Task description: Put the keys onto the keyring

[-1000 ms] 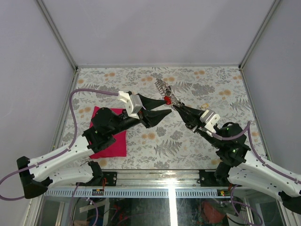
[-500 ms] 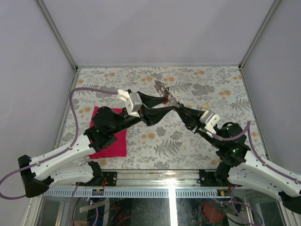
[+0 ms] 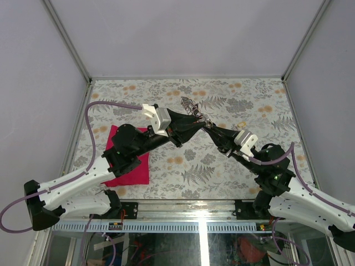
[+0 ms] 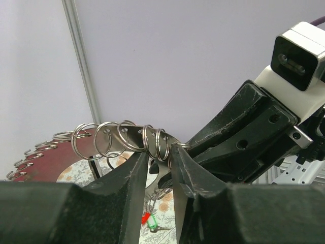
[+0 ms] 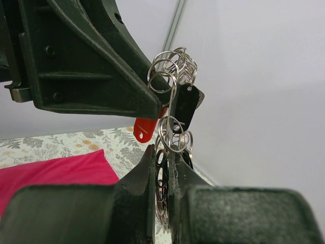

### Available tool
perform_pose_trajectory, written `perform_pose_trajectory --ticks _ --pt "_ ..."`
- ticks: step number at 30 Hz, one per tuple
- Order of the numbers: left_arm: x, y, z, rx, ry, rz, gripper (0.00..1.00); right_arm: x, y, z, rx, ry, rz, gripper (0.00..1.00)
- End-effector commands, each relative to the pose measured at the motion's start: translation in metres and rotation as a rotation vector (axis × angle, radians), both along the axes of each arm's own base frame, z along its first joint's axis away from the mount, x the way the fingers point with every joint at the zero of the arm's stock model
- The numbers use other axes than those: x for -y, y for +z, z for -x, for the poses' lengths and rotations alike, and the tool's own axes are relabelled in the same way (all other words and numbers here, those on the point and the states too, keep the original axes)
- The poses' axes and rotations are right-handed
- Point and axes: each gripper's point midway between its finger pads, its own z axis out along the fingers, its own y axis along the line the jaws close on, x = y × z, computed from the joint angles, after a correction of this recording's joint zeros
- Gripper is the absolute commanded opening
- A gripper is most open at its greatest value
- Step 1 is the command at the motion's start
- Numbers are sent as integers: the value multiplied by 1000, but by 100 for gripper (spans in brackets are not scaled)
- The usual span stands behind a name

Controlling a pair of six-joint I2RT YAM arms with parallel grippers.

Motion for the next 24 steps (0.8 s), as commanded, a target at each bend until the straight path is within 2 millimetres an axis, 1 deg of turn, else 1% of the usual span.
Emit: perform_pose_trajectory --ticks 1,6,12,14,17,18,21,24 --pt "-10 38 3 52 21 105 23 13 53 15 86 27 -128 0" --pt "-11 38 1 44 31 109 15 14 53 15 87 26 -129 0" --pt "-11 33 -1 28 38 102 0 16 55 16 90 24 -135 0" --pt "-11 32 -1 24 40 97 0 16 55 16 88 25 -131 1" --pt "-11 27 -2 20 42 61 0 16 51 18 81 33 -113 6" --pt "-10 26 -1 20 42 45 0 15 50 20 78 41 -101 10" --pt "-12 23 0 16 42 2 0 13 42 26 65 73 -50 25" --pt "-16 21 5 9 31 -18 0 10 33 35 42 124 -1 34"
